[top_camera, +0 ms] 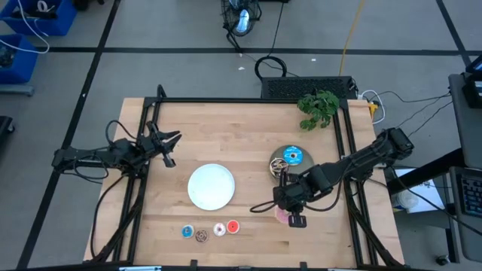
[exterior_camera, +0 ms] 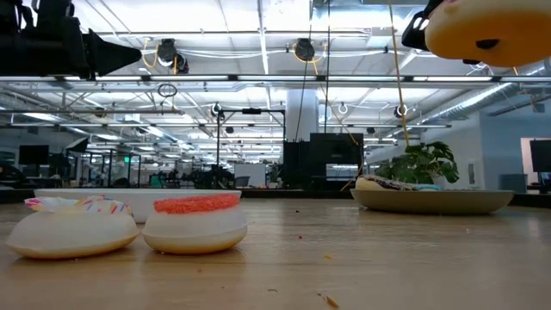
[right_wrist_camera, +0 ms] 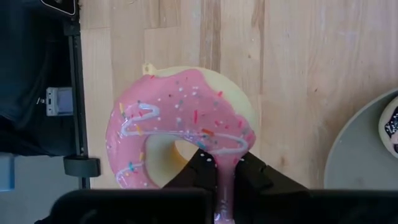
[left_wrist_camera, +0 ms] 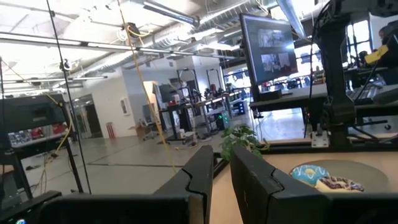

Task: Pick & Place donuts
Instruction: Put the large pink donut on the gray plate

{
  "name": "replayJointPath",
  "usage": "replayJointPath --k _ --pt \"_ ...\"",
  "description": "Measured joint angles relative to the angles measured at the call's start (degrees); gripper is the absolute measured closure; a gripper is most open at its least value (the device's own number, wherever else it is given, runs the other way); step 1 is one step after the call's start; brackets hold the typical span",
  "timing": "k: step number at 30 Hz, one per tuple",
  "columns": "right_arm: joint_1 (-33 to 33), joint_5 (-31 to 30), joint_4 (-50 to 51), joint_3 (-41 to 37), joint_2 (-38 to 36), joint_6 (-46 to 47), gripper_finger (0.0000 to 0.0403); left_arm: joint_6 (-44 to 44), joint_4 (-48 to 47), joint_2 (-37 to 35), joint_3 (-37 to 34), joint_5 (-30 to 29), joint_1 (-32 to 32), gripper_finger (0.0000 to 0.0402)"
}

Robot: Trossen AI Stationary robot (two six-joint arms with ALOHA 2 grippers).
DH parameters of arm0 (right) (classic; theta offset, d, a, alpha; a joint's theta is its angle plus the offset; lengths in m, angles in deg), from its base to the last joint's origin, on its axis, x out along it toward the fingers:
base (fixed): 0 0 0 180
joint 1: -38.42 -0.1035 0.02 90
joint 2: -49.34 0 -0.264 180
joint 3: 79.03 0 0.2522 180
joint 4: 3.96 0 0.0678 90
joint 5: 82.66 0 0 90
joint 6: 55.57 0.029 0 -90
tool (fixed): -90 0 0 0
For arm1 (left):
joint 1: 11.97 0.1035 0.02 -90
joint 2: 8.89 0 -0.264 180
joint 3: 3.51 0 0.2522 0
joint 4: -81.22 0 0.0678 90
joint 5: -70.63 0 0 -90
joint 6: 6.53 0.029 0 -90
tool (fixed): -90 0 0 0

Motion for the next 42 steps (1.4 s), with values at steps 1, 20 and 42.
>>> replayJointPath --k 1,20,42 --pt "0.0 0.0 0.0 0.0 0.0 0.0 0.039 -0.1 -0.1 0.0 0.0 0.0 0.0 0.0339" --pt "1.6 -0.1 0.5 0.1 0.0 -1.1 0.039 -0.3 -0.2 0.0 0.0 0.2 0.0 0.0339" --pt "15.1 -7.0 12.2 -0.8 -1.2 -8.0 0.039 -0.3 -0.2 0.0 0.0 0.2 0.0 0.0339"
